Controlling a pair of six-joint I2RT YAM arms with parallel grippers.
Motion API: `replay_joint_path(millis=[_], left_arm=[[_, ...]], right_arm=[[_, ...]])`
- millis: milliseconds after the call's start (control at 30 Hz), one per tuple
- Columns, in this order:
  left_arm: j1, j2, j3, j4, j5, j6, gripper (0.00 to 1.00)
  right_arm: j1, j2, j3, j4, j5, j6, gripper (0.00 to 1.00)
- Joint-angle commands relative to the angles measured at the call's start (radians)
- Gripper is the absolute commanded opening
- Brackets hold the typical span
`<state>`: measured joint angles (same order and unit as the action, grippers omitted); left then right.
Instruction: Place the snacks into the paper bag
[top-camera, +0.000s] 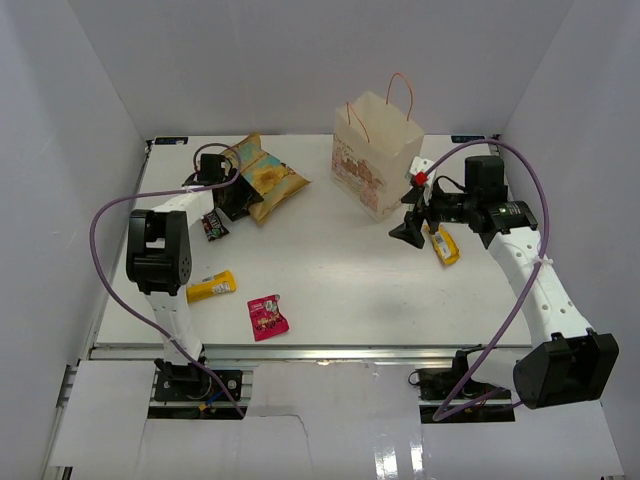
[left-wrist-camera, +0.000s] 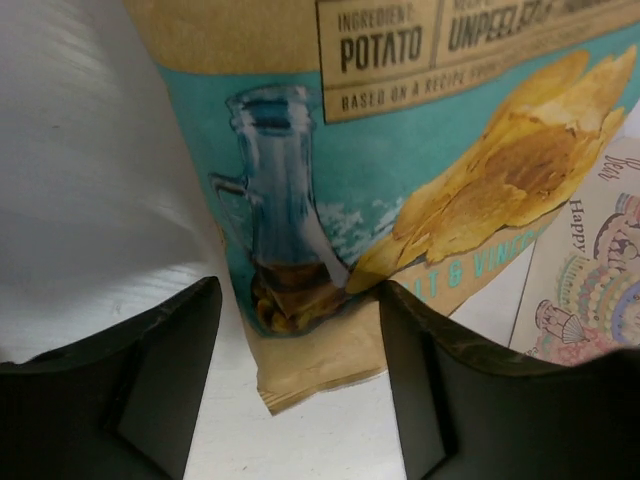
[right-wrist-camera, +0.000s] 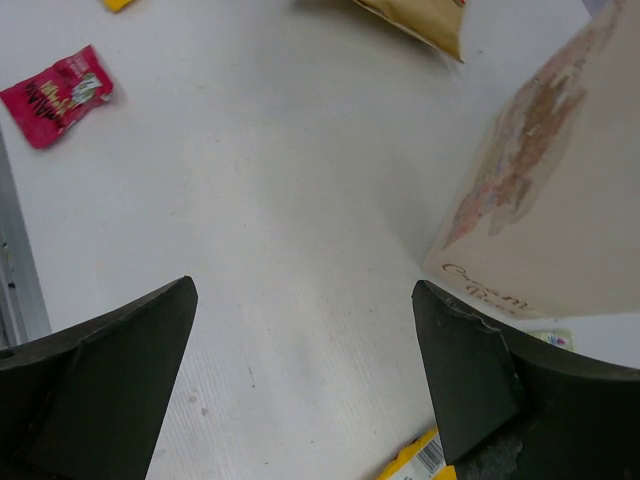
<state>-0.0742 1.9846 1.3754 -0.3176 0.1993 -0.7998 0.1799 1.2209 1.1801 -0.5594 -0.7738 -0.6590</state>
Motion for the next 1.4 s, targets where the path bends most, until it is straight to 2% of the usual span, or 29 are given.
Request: replay_joint_path(millis=[0, 67, 100, 200, 233, 333, 433, 467, 567, 600, 633, 700, 733, 767, 800, 900, 967, 1100, 1233, 1367], left_arm=[[-0.003, -0.004, 0.021, 0.086, 0.035, 0.024, 0.67], [-0.001, 0.0, 0.016, 0.103, 0.041, 0.028, 0.55], [0.001, 0.002, 0.013, 0.124, 0.052, 0.036, 0.41], [0.011, 0.0, -0.013, 0.187, 0.109, 0.039, 0.25], [0.014, -0.003, -0.027, 0.204, 0.127, 0.04, 0.14], [0.028, -0.036, -0.062, 0.261, 0.202, 0.036, 0.01], [0.033, -0.099, -0.079, 0.278, 0.271, 0.031, 0.0], [0.033, -0.118, -0.082, 0.269, 0.291, 0.031, 0.0], [0.033, -0.187, -0.094, 0.22, 0.396, 0.007, 0.0], [0.033, -0.205, -0.107, 0.215, 0.422, -0.002, 0.0], [0.033, -0.228, -0.124, 0.212, 0.448, -0.012, 0.0], [0.03, -0.306, -0.199, 0.212, 0.498, -0.044, 0.0], [0.027, -0.332, -0.228, 0.216, 0.512, -0.053, 0.0], [0.025, -0.384, -0.257, 0.225, 0.535, -0.068, 0.0], [0.018, -0.407, -0.316, 0.232, 0.546, -0.078, 0.0], [0.005, -0.501, -0.422, 0.256, 0.581, -0.116, 0.0], [-0.004, -0.542, -0.461, 0.271, 0.591, -0.136, 0.0], [-0.039, -0.63, -0.527, 0.275, 0.611, -0.164, 0.0], [-0.044, -0.71, -0.585, 0.272, 0.623, -0.183, 0.0], [-0.045, -0.744, -0.61, 0.273, 0.643, -0.2, 0.0]], right_arm=[[0.0, -0.011, 0.038, -0.114, -0.202, -0.199, 0.94], [0.001, -0.008, 0.038, -0.157, -0.234, -0.244, 0.94], [0.001, -0.008, 0.036, -0.165, -0.236, -0.26, 0.95], [0.001, -0.001, 0.039, -0.188, -0.232, -0.306, 0.94], [0.003, 0.0, 0.041, -0.195, -0.234, -0.345, 0.94], [0.016, 0.002, 0.05, -0.247, -0.226, -0.424, 0.93], [0.044, 0.0, 0.047, -0.362, -0.222, -0.687, 0.93], [0.053, -0.003, 0.038, -0.382, -0.217, -0.837, 0.93], [0.101, -0.037, -0.032, -0.311, -0.164, -0.97, 0.96], [0.163, -0.046, -0.052, -0.248, -0.122, -0.944, 0.96], [0.202, -0.061, -0.074, -0.074, -0.076, -0.897, 0.96], [0.304, -0.073, -0.154, 0.133, 0.059, -0.73, 0.97], [0.343, -0.072, -0.181, 0.352, 0.106, -0.669, 0.98], [0.378, -0.066, -0.229, 0.448, 0.205, -0.615, 0.98], [0.444, -0.035, -0.235, 0.51, 0.246, -0.591, 0.98], [0.533, 0.037, -0.223, 0.682, 0.372, -0.545, 0.98], [0.552, 0.118, -0.186, 0.74, 0.422, -0.455, 0.98], [0.567, 0.261, -0.077, 0.725, 0.452, -0.354, 0.98], [0.575, 0.315, 0.015, 0.564, 0.343, -0.362, 0.95], [0.601, 0.344, 0.024, 0.472, 0.34, -0.406, 0.87]])
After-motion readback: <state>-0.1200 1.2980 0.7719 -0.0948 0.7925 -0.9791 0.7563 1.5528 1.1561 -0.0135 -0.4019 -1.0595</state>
